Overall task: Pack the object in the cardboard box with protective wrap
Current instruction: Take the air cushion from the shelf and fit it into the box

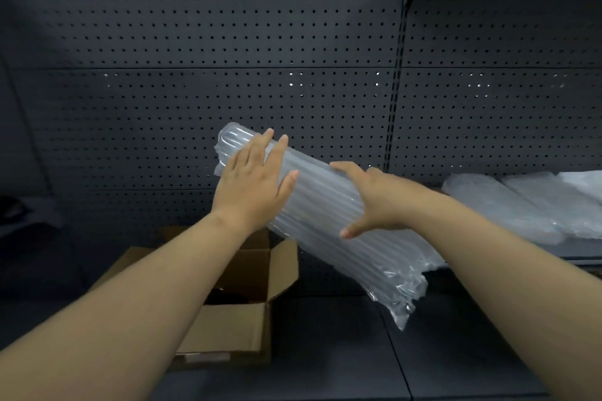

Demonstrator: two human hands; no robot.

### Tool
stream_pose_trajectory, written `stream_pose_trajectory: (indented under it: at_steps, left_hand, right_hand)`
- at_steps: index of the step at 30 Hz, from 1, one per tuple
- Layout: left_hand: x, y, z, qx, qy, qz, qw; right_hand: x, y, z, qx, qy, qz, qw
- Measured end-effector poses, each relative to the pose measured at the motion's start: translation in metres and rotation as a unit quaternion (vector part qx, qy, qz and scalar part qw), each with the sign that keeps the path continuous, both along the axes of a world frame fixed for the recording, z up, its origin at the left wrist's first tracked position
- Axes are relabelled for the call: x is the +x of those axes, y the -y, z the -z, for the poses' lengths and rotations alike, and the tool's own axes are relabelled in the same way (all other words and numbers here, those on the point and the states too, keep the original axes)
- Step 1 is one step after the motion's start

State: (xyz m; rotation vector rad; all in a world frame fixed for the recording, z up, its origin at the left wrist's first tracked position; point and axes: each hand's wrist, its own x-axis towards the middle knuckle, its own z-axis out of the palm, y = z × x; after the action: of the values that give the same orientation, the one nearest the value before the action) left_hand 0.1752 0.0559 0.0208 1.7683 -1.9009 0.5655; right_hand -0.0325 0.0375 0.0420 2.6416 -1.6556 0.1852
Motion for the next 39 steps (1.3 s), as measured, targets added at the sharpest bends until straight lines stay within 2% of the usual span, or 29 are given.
stream_pose_trajectory:
  at_steps: [9,13,17,19,23,26,33,39]
  left_hand:
    - [0.14,-0.043,-0.004,0.123,0.079,0.041,0.988]
    - [0.195,-0.062,-0.004,0.21,0.082,0.051,0.973]
    - [0.233,-0.076,-0.002,0.273,0.047,0.047,0.96]
    - [0.242,-0.082,0.0,0.277,0.044,0.045,0.959]
    - [0.252,-0.091,0.009,0.267,0.07,0.033,0.961]
    - [0.259,-0.094,0.015,0.251,0.072,0.035,0.965]
    - [0.262,-0.096,0.018,0.271,0.064,0.063,0.958]
    - [0.263,-0.102,0.019,0.261,0.087,0.05,0.96]
  right_hand:
    - [0.12,-0.051,0.009,-0.106,-0.102,-0.065,0.987]
    - [0.16,-0.074,0.019,-0.183,-0.157,-0.085,0.967]
    - [0.186,-0.087,0.028,-0.227,-0.159,-0.086,0.957]
    - [0.196,-0.091,0.032,-0.21,-0.139,-0.076,0.965]
    - [0.208,-0.094,0.034,-0.066,-0.102,-0.013,0.992]
    - [0.207,-0.095,0.033,-0.013,-0.099,0.005,0.995]
    - [0.193,-0.091,0.03,-0.08,-0.135,0.018,0.987]
    - [0.167,-0.086,0.032,-0.08,-0.13,0.037,0.988]
